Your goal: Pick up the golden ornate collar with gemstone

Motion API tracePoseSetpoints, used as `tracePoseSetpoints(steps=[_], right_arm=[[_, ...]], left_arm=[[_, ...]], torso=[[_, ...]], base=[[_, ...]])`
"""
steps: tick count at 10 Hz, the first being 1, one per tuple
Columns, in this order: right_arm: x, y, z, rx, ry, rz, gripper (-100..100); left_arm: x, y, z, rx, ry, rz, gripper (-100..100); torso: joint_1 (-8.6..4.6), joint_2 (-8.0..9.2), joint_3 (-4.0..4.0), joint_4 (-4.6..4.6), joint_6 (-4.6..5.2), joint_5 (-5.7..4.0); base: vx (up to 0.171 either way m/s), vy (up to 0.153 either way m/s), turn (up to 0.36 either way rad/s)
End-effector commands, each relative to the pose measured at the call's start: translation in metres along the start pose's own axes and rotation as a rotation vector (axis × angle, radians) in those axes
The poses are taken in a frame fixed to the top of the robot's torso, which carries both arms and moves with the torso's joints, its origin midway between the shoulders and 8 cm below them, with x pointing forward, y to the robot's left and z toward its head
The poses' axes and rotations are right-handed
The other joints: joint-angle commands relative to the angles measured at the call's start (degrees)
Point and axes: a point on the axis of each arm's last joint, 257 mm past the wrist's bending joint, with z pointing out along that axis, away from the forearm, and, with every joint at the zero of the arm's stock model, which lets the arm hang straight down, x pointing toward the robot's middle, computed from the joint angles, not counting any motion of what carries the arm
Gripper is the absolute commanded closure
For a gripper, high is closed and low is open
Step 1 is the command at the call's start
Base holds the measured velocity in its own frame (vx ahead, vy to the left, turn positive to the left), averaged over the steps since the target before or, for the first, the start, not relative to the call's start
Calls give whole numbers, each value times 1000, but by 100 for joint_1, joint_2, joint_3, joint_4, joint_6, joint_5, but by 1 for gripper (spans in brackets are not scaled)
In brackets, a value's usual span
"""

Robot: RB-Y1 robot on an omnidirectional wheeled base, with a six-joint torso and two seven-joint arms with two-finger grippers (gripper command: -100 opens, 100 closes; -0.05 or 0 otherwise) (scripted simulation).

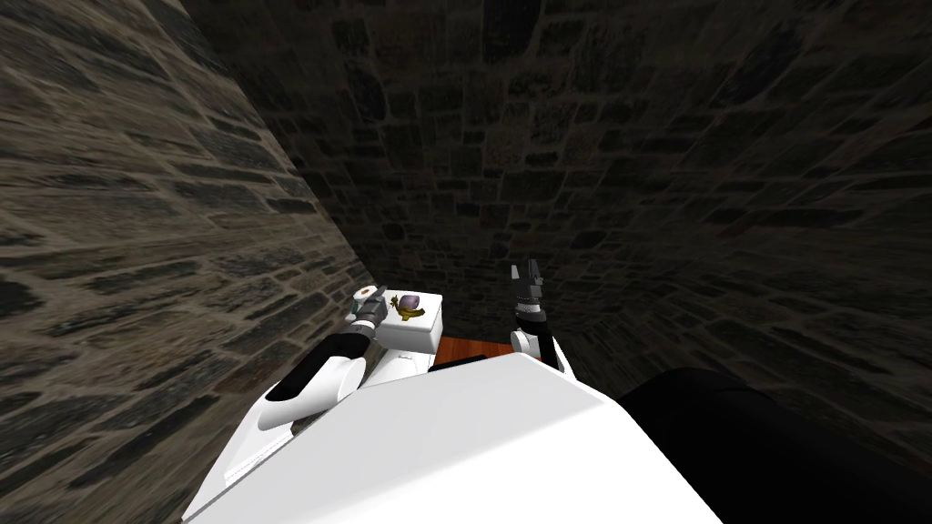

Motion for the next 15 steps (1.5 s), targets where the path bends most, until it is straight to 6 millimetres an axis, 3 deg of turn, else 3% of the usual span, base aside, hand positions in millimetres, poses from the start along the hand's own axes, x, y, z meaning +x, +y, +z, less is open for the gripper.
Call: tracePoseSetpoints(steps=[1, 15], right_arm=[[0, 0, 0, 0, 0, 0, 0], [0, 0, 0, 0, 0, 0, 0]], left_arm=[[1, 12, -2, -47, 9, -11, -100], [-4, 73, -18, -343, 60, -28, -100]], torso=[[0, 0, 0, 0, 0, 0], [1, 1, 0, 0, 0, 0]], base=[[0, 0, 0], [0, 0, -1]])
